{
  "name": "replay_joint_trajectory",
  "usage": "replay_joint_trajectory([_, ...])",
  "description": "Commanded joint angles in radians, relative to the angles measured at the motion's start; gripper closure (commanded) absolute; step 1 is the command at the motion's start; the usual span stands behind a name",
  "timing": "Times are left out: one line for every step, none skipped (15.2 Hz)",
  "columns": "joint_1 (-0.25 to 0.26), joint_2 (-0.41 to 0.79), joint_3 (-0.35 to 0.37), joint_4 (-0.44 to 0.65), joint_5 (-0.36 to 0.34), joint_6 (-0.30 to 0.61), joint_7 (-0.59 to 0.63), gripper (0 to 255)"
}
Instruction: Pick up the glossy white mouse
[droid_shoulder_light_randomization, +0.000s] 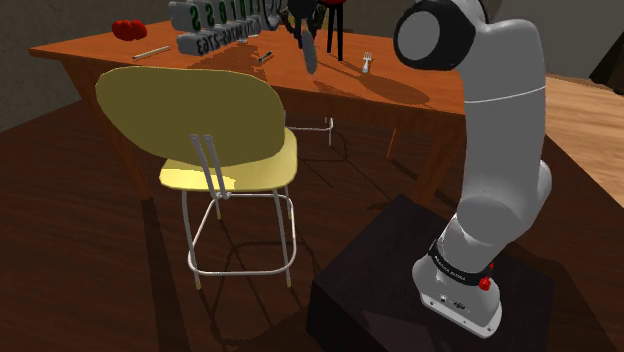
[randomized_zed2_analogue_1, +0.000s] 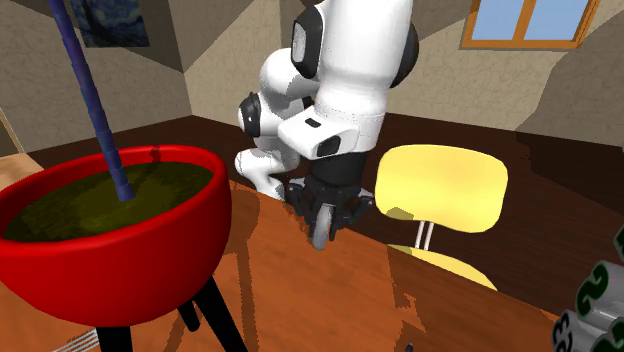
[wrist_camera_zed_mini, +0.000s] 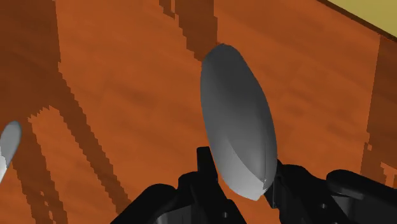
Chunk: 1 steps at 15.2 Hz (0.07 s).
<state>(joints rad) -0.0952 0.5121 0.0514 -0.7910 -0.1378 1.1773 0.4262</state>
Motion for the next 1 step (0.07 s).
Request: replay_joint_trajectory([0.0,0.004,-0.001,0.015,-0.001,-0.011,-0.002,255])
